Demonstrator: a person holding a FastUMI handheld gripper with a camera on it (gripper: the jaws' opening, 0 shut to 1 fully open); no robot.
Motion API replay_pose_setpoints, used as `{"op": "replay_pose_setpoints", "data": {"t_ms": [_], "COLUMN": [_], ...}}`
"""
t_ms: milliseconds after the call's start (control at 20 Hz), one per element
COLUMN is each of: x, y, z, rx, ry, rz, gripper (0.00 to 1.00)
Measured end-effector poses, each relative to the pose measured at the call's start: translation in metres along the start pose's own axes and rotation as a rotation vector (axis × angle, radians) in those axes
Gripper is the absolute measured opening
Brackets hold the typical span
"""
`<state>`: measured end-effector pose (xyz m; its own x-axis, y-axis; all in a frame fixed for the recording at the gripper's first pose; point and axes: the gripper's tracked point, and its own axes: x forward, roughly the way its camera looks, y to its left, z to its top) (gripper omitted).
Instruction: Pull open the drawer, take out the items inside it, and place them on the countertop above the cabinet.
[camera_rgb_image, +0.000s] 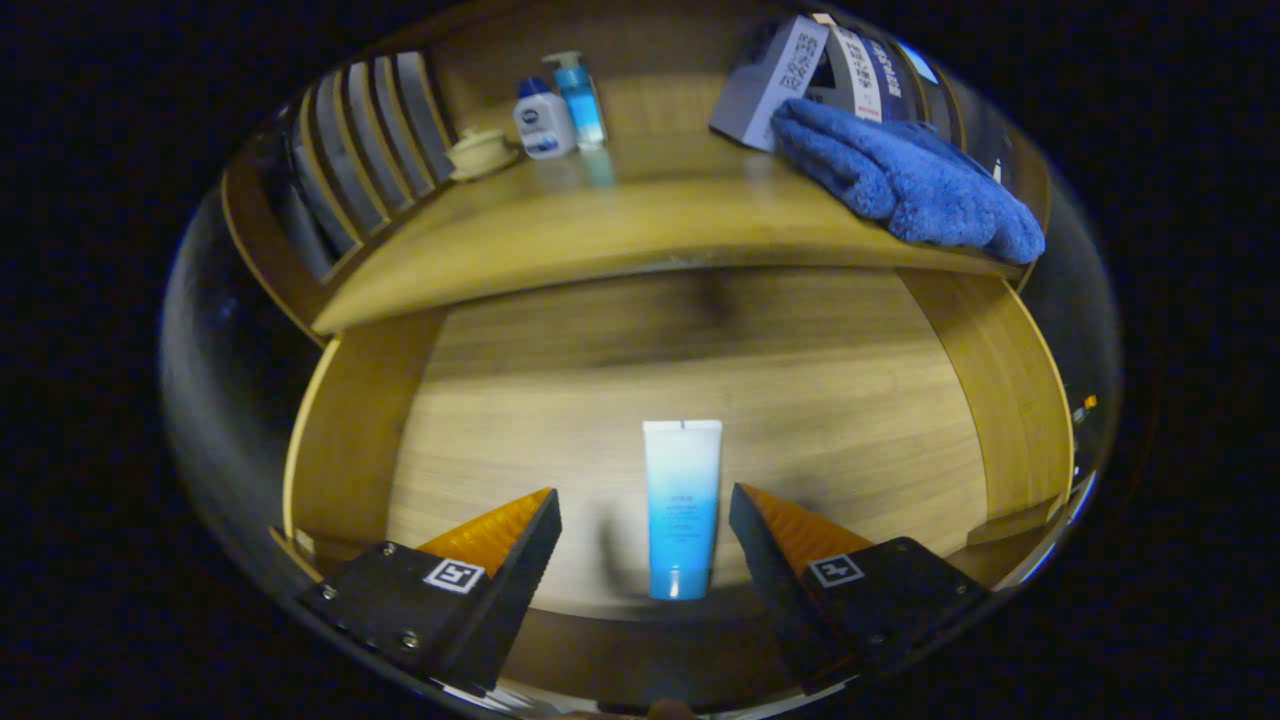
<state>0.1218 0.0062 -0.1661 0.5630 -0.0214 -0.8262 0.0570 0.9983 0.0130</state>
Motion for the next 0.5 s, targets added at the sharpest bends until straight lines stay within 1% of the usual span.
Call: {"op": "replay_pose_setpoints", "data": {"t_ms": [50, 200, 250, 300, 400, 450, 500], "x": [0.004, 0.017, 0.022, 0.02, 0.022, 0.021, 0.017], "y": [-0.004, -0.009, -0.008, -0.007, -0.009, -0.012, -0.016], "z": [0.001, -0.009, -0.017, -0.02, -0.016, -0.015, -0.013], "rx": [0.006, 0.033, 0.051, 0.05, 0.038, 0.035, 0.039], "ry": [0.016, 0.106, 0.158, 0.183, 0.178, 0.17, 0.149], "rz": [-0.016, -0.042, -0.033, -0.03, -0.026, -0.029, -0.041], "gripper": [1.0, 0.77, 0.69, 0.61, 0.46, 0.46, 0.42]}}
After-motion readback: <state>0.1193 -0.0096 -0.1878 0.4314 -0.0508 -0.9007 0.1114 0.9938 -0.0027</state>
